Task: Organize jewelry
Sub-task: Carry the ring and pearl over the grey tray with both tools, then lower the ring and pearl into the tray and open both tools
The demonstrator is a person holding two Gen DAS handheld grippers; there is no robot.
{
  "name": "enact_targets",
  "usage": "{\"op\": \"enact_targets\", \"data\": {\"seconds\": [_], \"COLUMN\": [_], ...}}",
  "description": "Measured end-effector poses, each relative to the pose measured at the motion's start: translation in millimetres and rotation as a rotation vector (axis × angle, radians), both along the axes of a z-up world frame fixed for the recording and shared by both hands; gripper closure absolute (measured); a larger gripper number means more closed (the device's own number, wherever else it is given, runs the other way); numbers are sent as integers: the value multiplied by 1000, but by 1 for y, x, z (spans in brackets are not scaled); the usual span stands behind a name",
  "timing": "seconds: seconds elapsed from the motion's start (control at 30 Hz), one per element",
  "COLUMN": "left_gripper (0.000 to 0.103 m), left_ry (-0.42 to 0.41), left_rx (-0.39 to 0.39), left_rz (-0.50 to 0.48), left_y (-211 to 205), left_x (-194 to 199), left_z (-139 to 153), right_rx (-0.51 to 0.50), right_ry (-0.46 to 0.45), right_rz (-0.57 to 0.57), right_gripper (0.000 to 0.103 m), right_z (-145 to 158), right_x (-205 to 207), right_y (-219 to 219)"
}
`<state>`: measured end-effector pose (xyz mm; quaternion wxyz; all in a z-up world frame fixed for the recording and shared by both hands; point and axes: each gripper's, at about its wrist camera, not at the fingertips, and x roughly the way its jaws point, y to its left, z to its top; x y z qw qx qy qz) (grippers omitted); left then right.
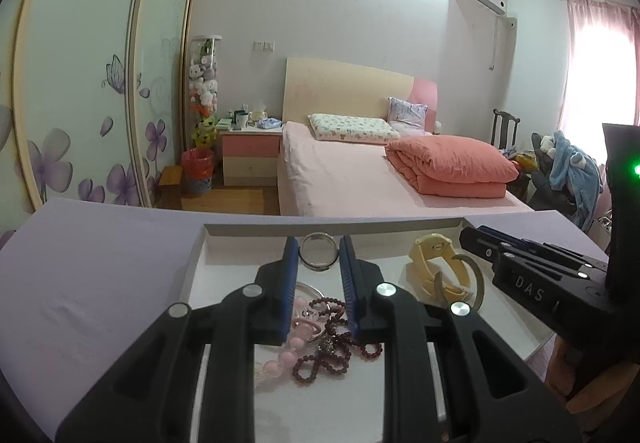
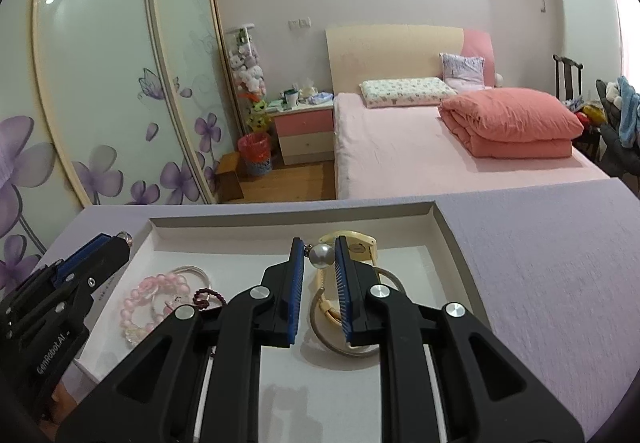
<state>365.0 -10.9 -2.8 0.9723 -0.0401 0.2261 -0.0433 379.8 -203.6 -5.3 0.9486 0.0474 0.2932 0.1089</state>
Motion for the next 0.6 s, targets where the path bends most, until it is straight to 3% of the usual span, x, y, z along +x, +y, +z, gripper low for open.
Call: {"op": "enact_targets", "data": {"seconds": [0.17, 0.23, 0.3, 0.6], "left_gripper": [79, 73, 68, 67], "left_ry": [19, 21, 19, 30], "left_rx": [-13, -19, -24, -21], "left_rz": [9, 18, 25, 33], "left_y": [3, 7, 9, 10], "left_x": [4, 6, 5, 4], "left_z": [-6, -6, -7, -9], "right_rx": [-6, 1, 7, 6], "right_ry": [21, 25, 19, 10], "right_rz": [1, -8, -15, -10], "right_gripper": [84, 72, 67, 66], "right_z": [-3, -5, -5, -4], "right_x": [2, 1, 0, -3], "right_y": [-1, -4, -6, -6]}}
